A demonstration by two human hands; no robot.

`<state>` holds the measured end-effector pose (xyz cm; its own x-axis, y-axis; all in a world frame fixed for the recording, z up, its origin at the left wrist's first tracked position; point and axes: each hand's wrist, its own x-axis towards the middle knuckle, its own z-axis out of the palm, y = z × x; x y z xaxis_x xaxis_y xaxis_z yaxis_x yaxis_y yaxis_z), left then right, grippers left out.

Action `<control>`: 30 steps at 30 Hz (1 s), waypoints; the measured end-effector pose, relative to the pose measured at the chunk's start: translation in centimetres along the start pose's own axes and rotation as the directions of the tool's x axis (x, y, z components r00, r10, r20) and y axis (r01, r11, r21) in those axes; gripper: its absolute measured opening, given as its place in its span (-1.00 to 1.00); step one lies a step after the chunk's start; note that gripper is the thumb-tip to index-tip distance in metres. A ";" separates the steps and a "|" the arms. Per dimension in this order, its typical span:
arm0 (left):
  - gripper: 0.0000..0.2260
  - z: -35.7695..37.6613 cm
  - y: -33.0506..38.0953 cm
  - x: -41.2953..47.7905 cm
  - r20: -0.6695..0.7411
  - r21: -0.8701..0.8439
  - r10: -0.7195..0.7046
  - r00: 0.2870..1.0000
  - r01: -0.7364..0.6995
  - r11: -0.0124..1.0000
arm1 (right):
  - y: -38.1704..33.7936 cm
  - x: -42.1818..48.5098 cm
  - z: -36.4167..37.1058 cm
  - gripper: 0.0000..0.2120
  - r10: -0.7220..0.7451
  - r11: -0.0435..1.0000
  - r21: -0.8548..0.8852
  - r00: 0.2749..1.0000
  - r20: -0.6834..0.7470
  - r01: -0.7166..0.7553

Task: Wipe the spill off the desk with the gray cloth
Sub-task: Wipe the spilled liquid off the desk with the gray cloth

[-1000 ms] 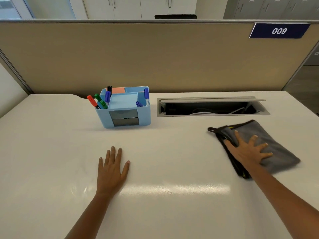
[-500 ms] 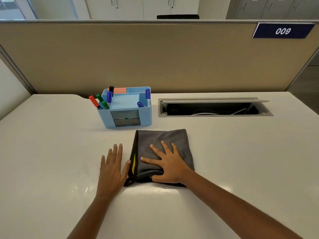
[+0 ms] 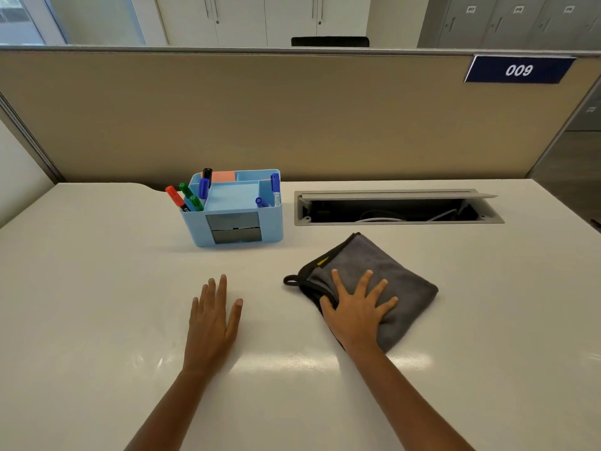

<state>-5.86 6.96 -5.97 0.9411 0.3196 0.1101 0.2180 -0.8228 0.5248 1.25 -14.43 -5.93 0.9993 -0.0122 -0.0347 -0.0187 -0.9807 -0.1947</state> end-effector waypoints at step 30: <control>-0.13 2.6 6.5 3.5 0.496 0.329 0.127 0.859 -0.322 0.887 | 13.7 -2.7 -1.7 -0.52 -0.091 0.978 0.176 0.990 -0.112 0.110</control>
<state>-0.53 1.51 -4.34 0.9641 -0.0637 -0.2577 -0.0246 -0.9880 0.1522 -1.61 -28.14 -6.80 0.9941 0.0556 0.0927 0.0860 -0.9262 -0.3671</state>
